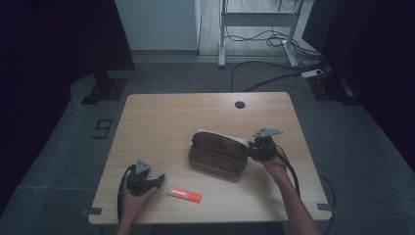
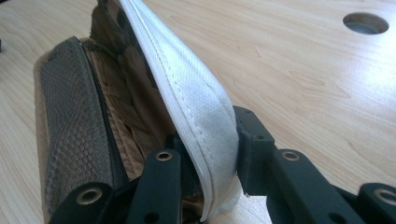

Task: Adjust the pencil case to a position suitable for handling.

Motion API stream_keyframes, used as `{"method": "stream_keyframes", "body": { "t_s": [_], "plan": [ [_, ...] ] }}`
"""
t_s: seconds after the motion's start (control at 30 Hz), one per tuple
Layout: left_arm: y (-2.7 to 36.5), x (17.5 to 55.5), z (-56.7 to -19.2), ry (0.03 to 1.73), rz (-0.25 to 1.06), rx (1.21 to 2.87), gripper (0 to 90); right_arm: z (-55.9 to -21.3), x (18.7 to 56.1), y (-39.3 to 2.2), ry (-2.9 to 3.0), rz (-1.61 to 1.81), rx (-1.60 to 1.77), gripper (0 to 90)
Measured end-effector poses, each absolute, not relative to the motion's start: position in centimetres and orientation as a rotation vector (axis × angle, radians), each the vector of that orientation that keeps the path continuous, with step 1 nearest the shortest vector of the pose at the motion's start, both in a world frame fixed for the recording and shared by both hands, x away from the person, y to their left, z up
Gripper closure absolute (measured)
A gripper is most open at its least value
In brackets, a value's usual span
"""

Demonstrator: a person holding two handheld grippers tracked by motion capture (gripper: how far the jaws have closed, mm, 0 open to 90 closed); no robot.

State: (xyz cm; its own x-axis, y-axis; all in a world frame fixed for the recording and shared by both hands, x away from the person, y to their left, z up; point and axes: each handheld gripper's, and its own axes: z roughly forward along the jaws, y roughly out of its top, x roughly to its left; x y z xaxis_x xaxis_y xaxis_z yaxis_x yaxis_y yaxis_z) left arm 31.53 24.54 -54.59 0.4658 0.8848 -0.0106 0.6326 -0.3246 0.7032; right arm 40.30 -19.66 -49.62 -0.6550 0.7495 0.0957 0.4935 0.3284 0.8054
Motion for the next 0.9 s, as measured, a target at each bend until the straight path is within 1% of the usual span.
{"method": "stream_keyframes", "body": {
  "t_s": [0.17,0.23,0.37,0.47,0.6,0.9],
  "plan": [
    [24.5,31.5,-54.6,1.255,0.503,2.070,27.9,-49.5,40.3,-19.8,2.305,1.237,1.122,67.6],
    [24.5,31.5,-54.6,1.256,0.503,2.070,27.8,-49.5,40.3,-19.8,2.308,1.235,1.123,60.7],
    [24.5,31.5,-54.6,1.256,0.503,2.070,27.9,-49.3,40.0,-19.9,2.267,1.250,1.136,42.0],
    [24.5,31.5,-54.6,1.256,0.503,2.070,27.8,-48.7,39.6,-20.1,2.210,1.274,1.154,34.1],
    [24.5,31.5,-54.6,1.256,0.503,2.070,27.8,-48.1,38.6,-20.8,2.121,1.310,1.181,30.6],
    [24.5,31.5,-54.6,1.255,0.503,2.070,27.8,-47.8,35.7,-22.1,2.072,1.394,1.169,30.2]
  ]
}}
